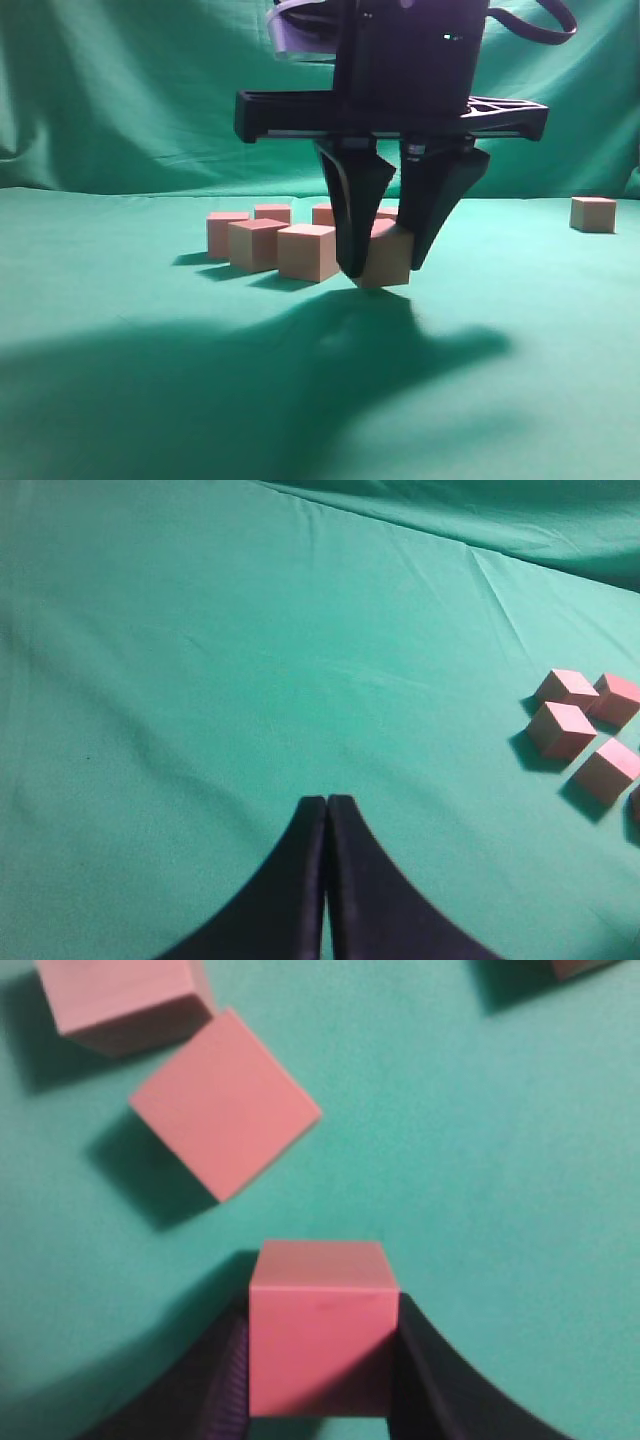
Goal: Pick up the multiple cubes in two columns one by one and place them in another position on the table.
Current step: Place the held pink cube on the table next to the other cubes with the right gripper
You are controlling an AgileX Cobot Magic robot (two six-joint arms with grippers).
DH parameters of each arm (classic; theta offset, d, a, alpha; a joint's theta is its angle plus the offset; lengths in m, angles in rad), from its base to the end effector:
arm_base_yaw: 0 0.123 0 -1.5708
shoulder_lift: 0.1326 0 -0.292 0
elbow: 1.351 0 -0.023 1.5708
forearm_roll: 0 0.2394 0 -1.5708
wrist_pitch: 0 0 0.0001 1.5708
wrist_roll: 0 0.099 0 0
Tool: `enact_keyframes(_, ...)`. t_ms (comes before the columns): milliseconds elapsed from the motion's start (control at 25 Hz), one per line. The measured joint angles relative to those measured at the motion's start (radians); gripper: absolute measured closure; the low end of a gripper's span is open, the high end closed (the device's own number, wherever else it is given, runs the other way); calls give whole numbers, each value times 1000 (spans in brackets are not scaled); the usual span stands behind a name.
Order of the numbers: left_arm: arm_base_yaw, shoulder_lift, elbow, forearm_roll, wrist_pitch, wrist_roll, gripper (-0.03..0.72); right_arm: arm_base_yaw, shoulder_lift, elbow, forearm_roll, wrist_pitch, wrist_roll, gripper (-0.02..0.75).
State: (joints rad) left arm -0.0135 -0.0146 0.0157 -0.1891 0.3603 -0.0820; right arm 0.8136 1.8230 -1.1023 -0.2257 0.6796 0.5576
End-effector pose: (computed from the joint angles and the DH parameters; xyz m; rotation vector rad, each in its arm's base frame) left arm 0.0417 -0.0071 0.1746 -0.1798 1.8371 -0.2518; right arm 0.2452 0.2392 0.1760 -0.5829 2.7787 0.0511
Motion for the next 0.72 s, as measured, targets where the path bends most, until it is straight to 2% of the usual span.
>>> enact_keyframes(720, 0, 0, 0, 0, 0, 0, 688, 0, 10, 0, -6, -18, 14, 466)
